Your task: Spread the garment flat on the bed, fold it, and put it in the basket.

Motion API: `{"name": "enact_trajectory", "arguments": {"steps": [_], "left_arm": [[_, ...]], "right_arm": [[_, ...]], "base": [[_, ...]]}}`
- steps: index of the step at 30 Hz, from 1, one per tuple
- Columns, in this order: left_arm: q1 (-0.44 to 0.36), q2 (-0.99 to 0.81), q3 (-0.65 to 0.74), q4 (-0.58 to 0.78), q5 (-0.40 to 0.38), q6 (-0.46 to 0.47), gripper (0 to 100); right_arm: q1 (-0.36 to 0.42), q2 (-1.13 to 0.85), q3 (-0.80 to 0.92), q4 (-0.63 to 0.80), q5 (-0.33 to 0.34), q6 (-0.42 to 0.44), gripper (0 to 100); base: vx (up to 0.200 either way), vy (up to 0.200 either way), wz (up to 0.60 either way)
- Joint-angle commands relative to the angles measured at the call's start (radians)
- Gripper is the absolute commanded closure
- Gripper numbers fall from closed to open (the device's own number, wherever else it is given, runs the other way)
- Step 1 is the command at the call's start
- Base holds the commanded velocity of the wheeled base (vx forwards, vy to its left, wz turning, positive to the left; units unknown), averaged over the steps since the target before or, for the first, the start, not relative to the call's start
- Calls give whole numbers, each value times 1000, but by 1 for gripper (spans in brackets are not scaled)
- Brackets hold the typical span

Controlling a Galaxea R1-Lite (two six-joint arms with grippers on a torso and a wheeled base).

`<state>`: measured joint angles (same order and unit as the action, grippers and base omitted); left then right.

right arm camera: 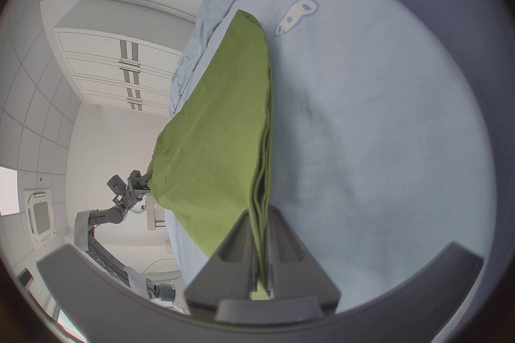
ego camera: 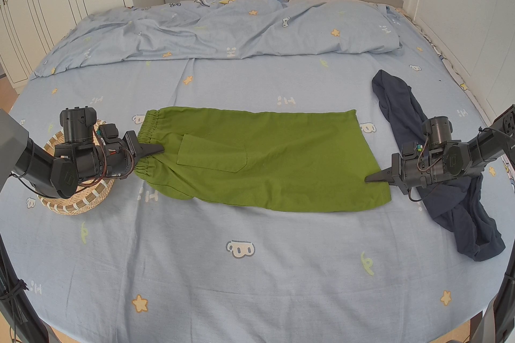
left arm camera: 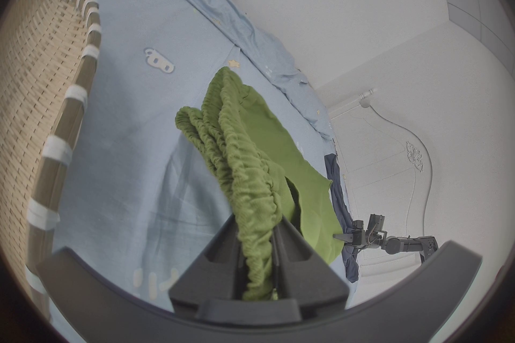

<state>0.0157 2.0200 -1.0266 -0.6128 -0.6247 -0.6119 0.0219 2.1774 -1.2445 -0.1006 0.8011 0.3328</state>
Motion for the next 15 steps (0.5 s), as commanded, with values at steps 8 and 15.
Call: {"name": "enact_trajectory", "arguments": {"steps": [8,15], "left_arm": [[38,-80,99,189,0,66,100],[35,-161,235,188,10,103,100]], "right_arm": [[-22,-209,102,150,-8,-54,100],[-46,-317,289,148,-5,-123,100]], "base": [[0,0,0],[0,0,0]]}}
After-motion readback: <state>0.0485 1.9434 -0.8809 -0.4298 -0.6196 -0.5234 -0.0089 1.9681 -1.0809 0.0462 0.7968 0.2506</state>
